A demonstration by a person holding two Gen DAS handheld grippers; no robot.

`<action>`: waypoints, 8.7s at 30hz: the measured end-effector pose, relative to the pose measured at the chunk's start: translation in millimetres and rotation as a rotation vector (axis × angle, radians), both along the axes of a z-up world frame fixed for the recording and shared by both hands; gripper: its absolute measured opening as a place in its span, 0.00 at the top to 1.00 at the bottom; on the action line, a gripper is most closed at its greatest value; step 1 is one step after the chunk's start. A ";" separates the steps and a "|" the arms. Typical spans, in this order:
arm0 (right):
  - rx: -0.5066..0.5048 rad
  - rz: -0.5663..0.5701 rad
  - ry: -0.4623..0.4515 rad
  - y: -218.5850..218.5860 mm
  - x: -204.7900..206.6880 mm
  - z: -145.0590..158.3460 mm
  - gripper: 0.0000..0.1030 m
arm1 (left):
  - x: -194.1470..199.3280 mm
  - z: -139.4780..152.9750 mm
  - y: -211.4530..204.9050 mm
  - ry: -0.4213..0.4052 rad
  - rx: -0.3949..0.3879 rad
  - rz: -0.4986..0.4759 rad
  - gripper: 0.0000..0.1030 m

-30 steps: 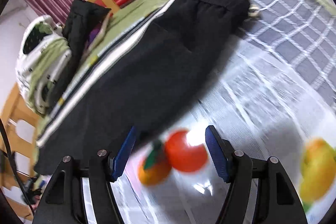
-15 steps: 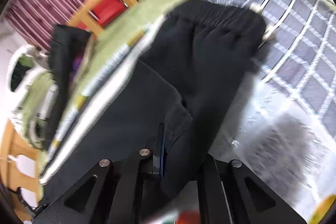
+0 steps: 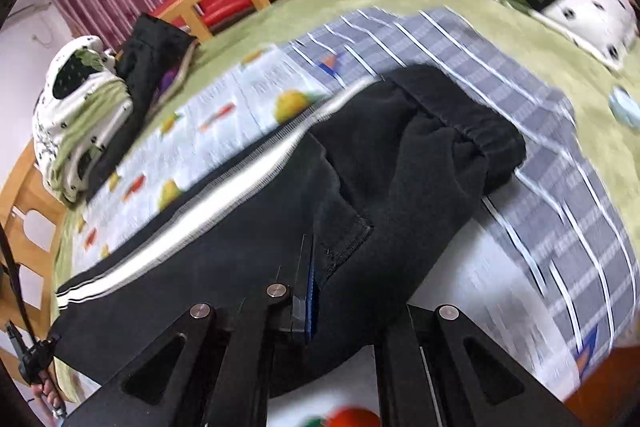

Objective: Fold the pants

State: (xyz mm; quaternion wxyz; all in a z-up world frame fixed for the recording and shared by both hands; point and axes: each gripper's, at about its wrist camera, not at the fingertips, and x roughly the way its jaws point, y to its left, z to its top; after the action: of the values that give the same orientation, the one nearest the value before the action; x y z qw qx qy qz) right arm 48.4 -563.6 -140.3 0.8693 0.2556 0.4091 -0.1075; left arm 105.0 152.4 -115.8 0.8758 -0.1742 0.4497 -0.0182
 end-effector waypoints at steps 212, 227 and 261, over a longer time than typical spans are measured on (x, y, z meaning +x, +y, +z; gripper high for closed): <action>-0.058 0.443 0.111 264.1 115.4 -38.1 0.45 | 23.1 32.1 -100.8 -0.146 -0.001 -0.037 0.30; 0.004 0.380 -0.093 245.4 80.1 -7.6 0.87 | 9.4 26.8 -155.4 -0.222 0.190 -0.047 0.30; -0.231 0.259 -0.239 193.9 -45.0 105.2 0.57 | -96.3 116.8 -134.4 -0.356 0.231 -0.106 0.44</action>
State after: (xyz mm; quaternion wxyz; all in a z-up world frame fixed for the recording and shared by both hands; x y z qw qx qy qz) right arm 3.4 -369.7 -35.2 0.9417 0.1103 0.3176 -0.0102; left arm 8.7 18.0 1.0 0.9534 -0.0428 0.2955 -0.0433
